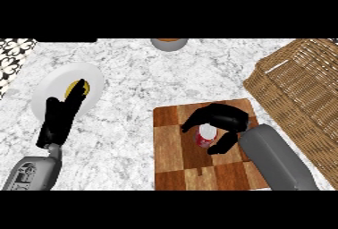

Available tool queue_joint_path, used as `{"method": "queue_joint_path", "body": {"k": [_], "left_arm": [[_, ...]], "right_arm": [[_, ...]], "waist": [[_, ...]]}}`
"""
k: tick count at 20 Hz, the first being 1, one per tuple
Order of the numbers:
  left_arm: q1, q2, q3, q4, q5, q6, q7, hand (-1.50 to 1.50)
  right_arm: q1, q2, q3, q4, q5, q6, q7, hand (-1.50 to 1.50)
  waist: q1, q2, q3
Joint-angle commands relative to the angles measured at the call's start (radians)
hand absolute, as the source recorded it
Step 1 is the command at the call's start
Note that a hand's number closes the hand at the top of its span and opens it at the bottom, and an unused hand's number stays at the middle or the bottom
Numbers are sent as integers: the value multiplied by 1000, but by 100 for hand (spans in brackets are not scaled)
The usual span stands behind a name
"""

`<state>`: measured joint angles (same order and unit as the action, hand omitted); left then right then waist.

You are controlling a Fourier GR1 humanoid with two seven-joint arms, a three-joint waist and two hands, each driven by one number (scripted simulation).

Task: Pick the can from the cutting board and place it in the basket

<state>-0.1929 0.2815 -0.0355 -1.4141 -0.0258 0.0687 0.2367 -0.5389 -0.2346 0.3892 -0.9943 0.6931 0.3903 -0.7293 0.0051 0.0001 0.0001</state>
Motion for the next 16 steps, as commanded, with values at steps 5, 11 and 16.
{"method": "queue_joint_path", "body": {"k": [5,11,16], "left_arm": [[-75,-17,34,93,-24,-24,-13,0],[-53,-17,45,56,-21,-16,12,0],[-12,13,81,55,-2,-25,-2,0]], "right_arm": [[42,37,14,27,117,-179,-142,150],[97,7,28,-28,240,-273,67,150],[193,-87,25,-45,416,-367,383,150]], "waist": [[-5,1,0],[-28,-8,-1],[-79,-28,-6]]}}
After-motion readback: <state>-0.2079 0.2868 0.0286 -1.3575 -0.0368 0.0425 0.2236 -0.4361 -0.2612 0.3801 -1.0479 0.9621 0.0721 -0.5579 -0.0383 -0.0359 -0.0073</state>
